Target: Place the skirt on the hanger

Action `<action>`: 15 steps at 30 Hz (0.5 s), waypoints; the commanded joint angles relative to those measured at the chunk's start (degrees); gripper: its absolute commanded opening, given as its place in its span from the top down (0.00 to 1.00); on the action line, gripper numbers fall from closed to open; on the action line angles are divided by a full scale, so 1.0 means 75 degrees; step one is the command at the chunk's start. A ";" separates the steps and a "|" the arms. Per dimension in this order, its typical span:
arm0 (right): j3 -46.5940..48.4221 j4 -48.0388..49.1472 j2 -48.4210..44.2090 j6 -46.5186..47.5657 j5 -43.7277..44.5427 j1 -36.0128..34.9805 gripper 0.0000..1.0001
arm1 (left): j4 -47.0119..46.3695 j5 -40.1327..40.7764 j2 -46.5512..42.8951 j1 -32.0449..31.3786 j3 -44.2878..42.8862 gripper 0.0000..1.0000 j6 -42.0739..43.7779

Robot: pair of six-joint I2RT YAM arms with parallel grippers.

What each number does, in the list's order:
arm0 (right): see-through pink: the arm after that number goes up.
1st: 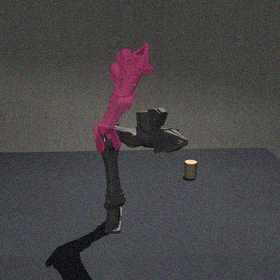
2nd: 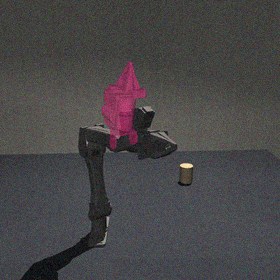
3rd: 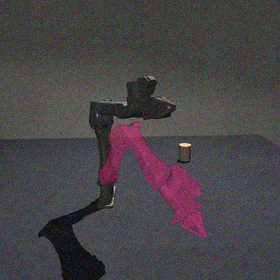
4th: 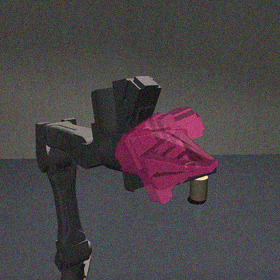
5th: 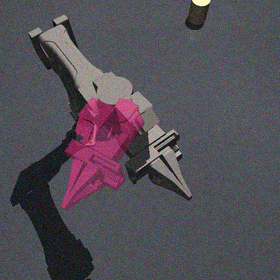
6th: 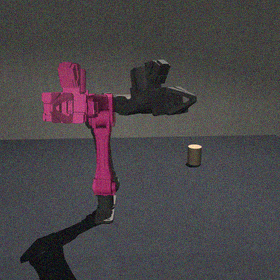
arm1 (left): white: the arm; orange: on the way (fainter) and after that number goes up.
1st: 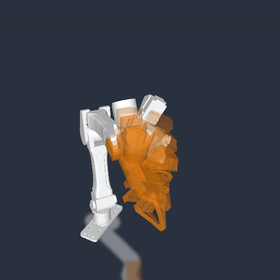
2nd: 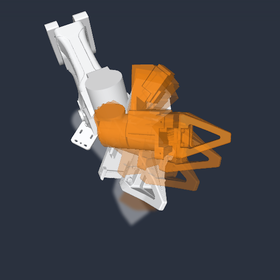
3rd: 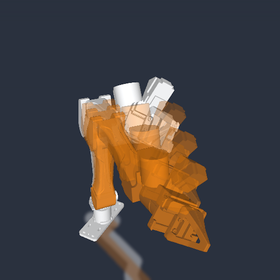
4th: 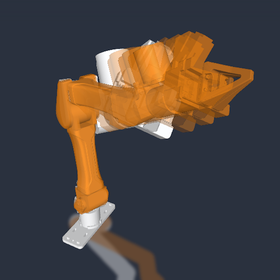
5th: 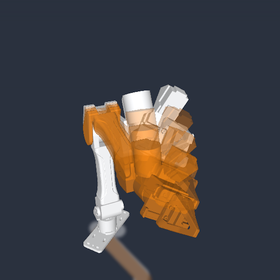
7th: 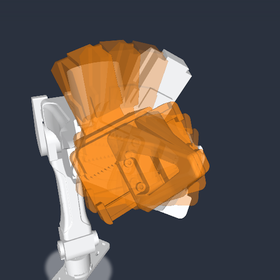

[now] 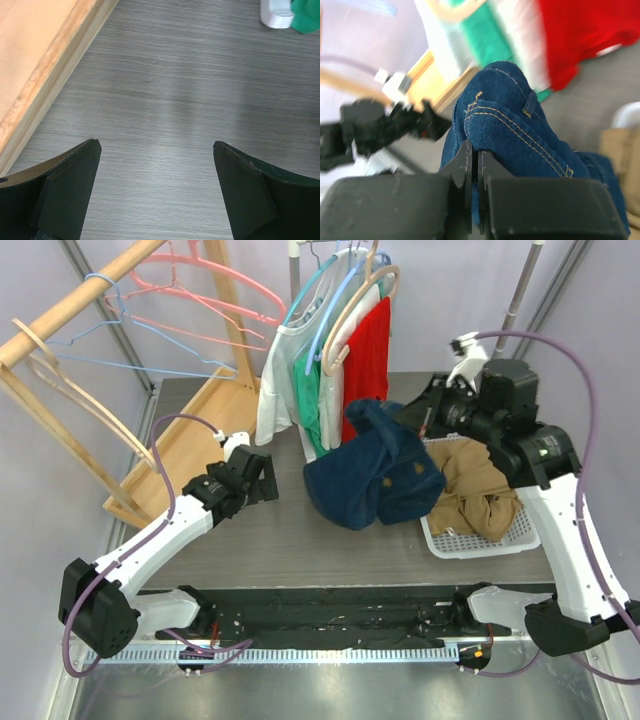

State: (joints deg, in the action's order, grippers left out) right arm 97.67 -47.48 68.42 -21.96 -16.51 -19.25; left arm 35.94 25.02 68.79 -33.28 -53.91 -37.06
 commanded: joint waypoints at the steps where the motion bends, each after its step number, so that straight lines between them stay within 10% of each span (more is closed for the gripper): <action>1: -0.0611 0.1490 0.0157 -0.0190 -0.0975 -0.1050 0.99 | 0.0387 0.0578 -0.0044 -0.0028 -0.0277 0.00 -0.0156; 15: -0.2452 0.1469 0.2513 -0.0706 0.2824 -0.1957 0.97 | 0.0810 0.0861 0.0003 -0.0016 0.0051 0.00 -0.0673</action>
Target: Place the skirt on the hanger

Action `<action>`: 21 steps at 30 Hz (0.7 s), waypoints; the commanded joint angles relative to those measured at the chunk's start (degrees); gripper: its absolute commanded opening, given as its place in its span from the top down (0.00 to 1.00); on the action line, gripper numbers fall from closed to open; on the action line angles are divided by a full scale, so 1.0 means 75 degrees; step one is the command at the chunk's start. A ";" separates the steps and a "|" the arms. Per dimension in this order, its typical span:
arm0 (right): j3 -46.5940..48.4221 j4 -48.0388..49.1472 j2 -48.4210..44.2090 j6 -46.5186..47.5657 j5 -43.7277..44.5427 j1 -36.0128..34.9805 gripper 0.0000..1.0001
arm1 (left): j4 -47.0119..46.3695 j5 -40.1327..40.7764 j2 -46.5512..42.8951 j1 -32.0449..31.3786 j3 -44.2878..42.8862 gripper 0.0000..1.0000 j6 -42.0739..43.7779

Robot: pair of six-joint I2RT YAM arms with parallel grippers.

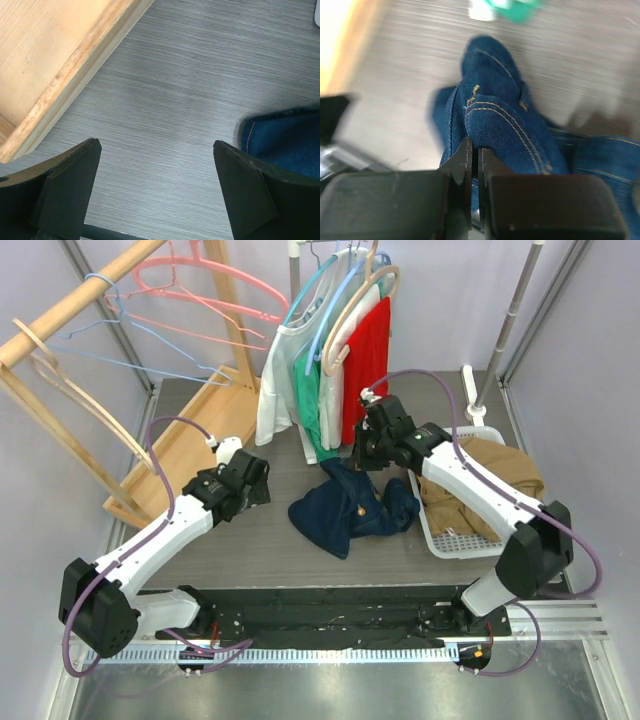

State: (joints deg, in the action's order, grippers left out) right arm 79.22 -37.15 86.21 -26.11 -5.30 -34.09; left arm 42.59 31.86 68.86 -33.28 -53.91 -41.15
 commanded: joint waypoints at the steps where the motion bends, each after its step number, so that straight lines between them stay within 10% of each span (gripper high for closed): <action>1: -0.0027 0.0078 0.0188 -0.0082 0.1131 0.0021 0.99 | -0.0344 -0.0215 -0.0017 -0.0016 0.0109 0.00 -0.0069; 10: -0.1397 0.0816 -0.0268 0.1031 -0.2971 -0.0176 0.99 | -0.1728 -0.2043 -0.0029 -0.0016 0.0040 0.00 0.0529; 21: -0.3612 0.1552 -0.0842 0.0307 -0.2704 -0.0694 0.99 | -0.3191 -0.4047 0.1013 -0.0028 0.0449 0.00 -0.0080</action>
State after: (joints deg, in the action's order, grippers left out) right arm 56.84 -28.80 83.72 -20.40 -26.81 -39.66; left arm 26.98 9.80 73.49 -33.28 -52.18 -39.07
